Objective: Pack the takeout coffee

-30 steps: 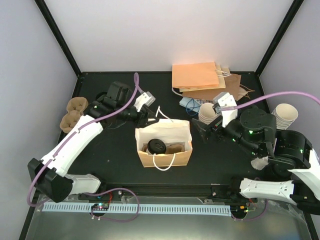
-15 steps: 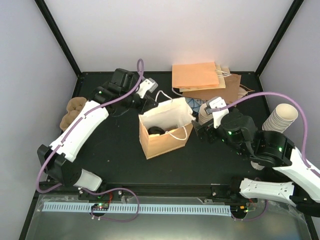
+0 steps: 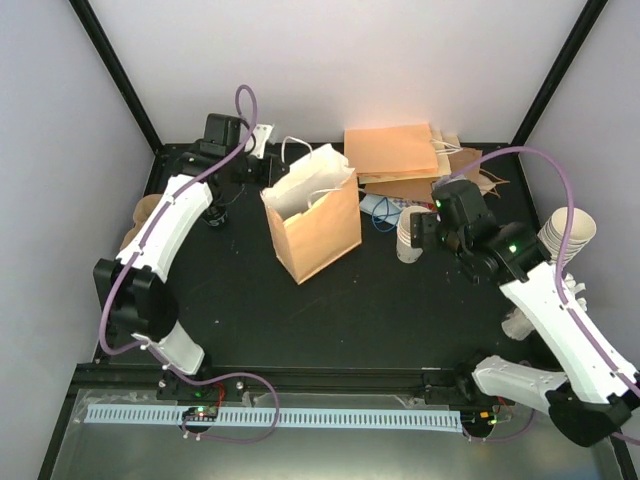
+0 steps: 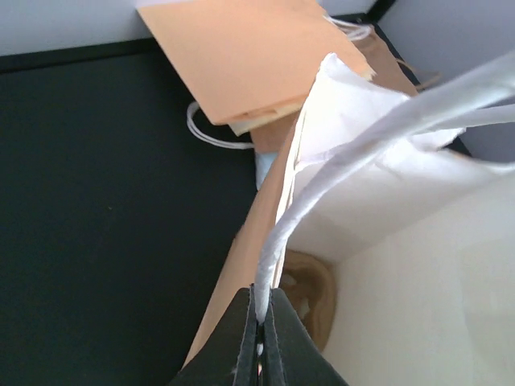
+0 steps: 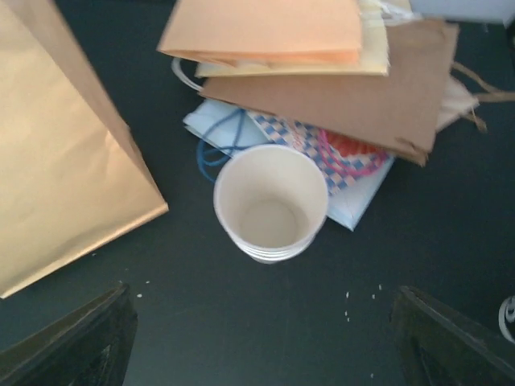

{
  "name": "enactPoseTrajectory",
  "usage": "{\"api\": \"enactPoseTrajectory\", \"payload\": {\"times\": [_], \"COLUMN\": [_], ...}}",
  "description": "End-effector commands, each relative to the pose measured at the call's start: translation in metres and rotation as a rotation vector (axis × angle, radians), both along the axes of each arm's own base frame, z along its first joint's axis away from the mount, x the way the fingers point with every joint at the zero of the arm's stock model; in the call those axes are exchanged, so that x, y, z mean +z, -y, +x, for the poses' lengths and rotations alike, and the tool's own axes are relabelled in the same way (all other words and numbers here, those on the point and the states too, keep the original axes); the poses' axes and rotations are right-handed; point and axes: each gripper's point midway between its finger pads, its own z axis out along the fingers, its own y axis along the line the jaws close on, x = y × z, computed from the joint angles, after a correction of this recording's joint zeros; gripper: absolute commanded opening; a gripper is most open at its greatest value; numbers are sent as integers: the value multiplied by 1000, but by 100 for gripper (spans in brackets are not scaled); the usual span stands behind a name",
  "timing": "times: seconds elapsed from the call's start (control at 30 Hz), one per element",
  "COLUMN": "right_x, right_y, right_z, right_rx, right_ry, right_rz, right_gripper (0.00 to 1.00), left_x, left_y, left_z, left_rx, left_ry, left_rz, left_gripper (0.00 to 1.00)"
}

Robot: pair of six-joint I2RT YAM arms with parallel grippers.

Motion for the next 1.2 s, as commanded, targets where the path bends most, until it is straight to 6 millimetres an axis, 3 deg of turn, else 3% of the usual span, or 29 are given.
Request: {"api": "enactPoseTrajectory", "payload": {"times": [0.0, 0.23, 0.4, 0.43, 0.63, 0.77, 0.83, 0.87, 1.0, 1.17], "right_x": [-2, 1, 9, 12, 19, 26, 28, 29, 36, 21], "right_y": [14, 29, 56, 62, 87, 91, 92, 91, 83, 92], "right_z": [10, 19, 21, 21, 21, 15, 13, 11, 14, 19], "right_rx": [-98, -170, -301, -326, -416, -460, -487, -490, -422, -423], "right_ry": [-59, -53, -31, -20, -36, -54, -66, -79, -90, -130], "right_rz": [103, 102, 30, 10, 9, 34, 41, 50, 40, -17], "right_gripper": [87, 85, 84, 85, 85, 99, 100, 100, 100, 100], "left_x": [35, 31, 28, 30, 35, 43, 51, 55, 74, 88], "left_y": [-9, -18, -30, -30, -24, -27, -31, -34, -48, -62], "left_z": [35, 49, 54, 54, 41, 26, 16, 10, -18, -76], "left_rx": [82, 94, 126, 126, 83, 86, 97, 110, 172, 236], "left_ry": [103, 99, 77, 78, 57, 54, 65, 73, 110, 126], "left_rz": [-64, -94, -107, -112, -143, -143, -140, -137, -146, -211], "left_gripper": [2, 2, 3, 6, 46, 68, 91, 98, 99, 99]}}
